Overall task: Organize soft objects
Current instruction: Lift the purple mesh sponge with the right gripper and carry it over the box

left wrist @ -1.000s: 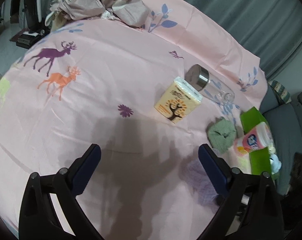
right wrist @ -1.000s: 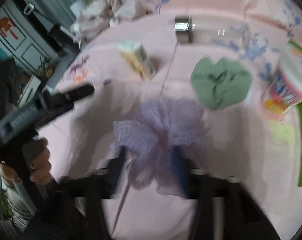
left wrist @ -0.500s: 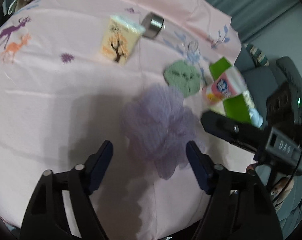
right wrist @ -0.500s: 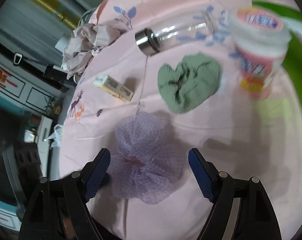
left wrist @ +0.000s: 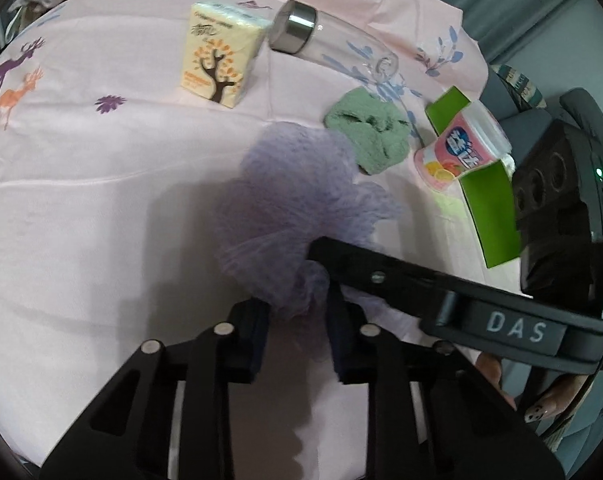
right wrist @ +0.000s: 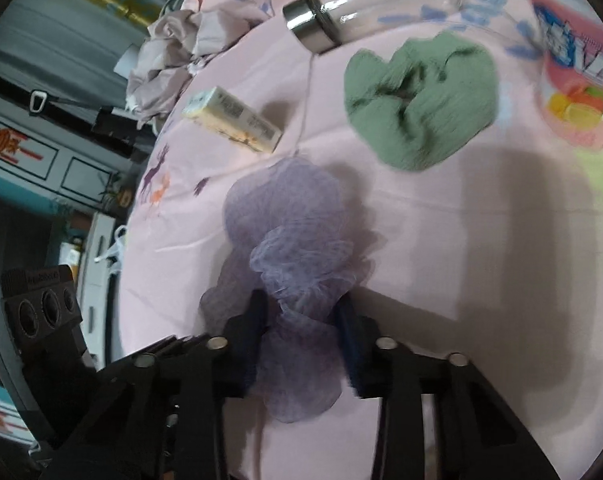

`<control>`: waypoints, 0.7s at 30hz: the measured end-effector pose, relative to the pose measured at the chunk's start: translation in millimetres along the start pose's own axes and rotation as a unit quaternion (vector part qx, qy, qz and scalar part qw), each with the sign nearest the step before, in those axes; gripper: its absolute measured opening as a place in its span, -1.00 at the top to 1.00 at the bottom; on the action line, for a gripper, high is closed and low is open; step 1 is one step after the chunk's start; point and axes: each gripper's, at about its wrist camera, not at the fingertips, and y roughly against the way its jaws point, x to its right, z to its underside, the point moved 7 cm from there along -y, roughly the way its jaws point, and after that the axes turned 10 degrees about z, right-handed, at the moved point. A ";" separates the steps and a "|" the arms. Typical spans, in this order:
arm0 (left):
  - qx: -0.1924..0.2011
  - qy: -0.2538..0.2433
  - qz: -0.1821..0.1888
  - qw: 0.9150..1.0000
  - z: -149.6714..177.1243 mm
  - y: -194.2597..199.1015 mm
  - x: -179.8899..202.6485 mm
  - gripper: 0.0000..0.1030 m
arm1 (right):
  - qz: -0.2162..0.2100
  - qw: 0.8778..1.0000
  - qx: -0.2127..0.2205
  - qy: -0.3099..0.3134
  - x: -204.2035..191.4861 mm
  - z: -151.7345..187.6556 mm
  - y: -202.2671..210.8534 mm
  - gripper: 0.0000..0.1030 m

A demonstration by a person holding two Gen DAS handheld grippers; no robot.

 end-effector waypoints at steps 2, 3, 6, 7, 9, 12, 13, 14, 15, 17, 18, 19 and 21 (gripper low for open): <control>0.007 -0.015 -0.001 1.000 0.1 0.7 8.4 0.62 | -0.016 1.000 0.000 0.001 -3.6 0.5 4.1 0.34; 0.012 -0.024 -0.002 1.000 -0.6 2.6 13.8 0.62 | -0.022 1.000 0.001 0.001 -5.2 0.6 6.0 0.34; 0.027 -0.042 -0.012 0.999 -5.8 7.5 27.0 0.63 | -0.031 0.999 0.020 0.004 -9.6 -2.2 19.3 0.34; 0.032 -0.047 -0.013 0.998 -8.1 10.3 31.8 0.63 | -0.034 0.999 0.030 0.005 -10.9 -4.0 27.1 0.34; 0.042 -0.056 -0.008 0.997 -13.6 17.4 42.3 0.63 | -0.043 0.998 0.047 0.006 -12.5 -7.2 41.0 0.34; 0.054 -0.070 0.000 0.996 -19.6 26.8 57.6 0.63 | -0.051 0.996 0.071 0.011 -15.0 -12.3 61.3 0.34; 0.058 -0.077 0.001 0.995 -22.1 30.0 63.5 0.63 | -0.052 0.995 0.082 0.014 -15.8 -14.0 69.9 0.34; 0.062 -0.085 0.001 0.994 -23.8 33.6 69.5 0.63 | -0.052 0.994 0.090 0.015 -16.6 -14.7 75.7 0.34; 0.066 -0.092 0.001 0.994 -25.7 36.7 75.6 0.63 | -0.052 0.994 0.097 0.017 -18.0 -15.7 80.6 0.34; 0.071 -0.102 0.003 0.992 -29.8 39.0 85.7 0.63 | -0.047 0.992 0.114 0.020 -19.1 -17.9 94.1 0.34; 0.074 -0.108 0.005 0.991 -31.0 41.5 90.2 0.63 | -0.045 0.991 0.121 0.021 -18.3 -18.0 99.5 0.34; 0.078 -0.114 0.008 0.990 -31.4 43.9 95.2 0.63 | -0.044 0.990 0.131 0.022 -18.3 -20.1 107.2 0.34; 0.082 -0.125 0.013 0.989 -35.6 46.9 105.2 0.63 | -0.044 0.988 0.143 0.022 -17.5 -23.1 116.8 0.34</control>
